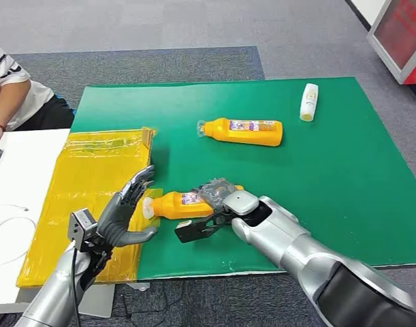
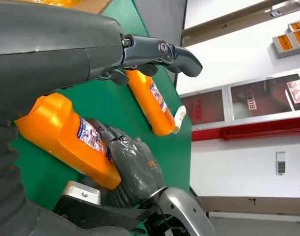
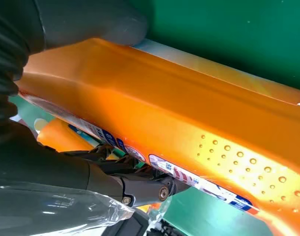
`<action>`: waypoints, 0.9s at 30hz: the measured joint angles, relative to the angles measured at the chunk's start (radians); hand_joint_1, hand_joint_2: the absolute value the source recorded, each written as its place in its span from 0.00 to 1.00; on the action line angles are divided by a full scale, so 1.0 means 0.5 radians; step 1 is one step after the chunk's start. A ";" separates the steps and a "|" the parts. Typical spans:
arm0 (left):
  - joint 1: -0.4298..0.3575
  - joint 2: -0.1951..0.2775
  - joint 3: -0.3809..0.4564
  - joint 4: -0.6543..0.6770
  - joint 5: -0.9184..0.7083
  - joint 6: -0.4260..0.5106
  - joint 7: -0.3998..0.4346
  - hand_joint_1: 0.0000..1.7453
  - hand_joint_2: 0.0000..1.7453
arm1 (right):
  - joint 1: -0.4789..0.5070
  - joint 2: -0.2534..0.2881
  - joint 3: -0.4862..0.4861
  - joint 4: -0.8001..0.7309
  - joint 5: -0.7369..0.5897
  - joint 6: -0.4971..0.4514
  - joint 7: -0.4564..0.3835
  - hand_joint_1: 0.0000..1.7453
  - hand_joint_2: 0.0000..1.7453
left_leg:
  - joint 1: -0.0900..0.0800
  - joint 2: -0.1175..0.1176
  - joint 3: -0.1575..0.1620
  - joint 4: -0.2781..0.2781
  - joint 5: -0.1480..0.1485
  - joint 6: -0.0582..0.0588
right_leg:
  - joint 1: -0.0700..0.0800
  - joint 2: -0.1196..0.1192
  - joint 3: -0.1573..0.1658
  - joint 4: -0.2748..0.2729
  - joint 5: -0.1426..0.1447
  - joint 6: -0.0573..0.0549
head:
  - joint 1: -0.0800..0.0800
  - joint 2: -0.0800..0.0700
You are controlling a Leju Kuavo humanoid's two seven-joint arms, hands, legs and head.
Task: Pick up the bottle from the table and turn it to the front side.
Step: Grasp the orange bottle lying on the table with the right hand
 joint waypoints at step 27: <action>0.012 0.040 -0.004 0.043 0.039 -0.057 -0.094 0.00 1.00 | 0.498 -0.606 -0.940 -0.235 -1.485 0.406 -0.878 1.00 1.00 | 0.000 -0.005 0.026 0.000 -0.009 0.011 | 0.000 -0.008 0.038 -0.015 -0.005 0.007 | 0.000 0.000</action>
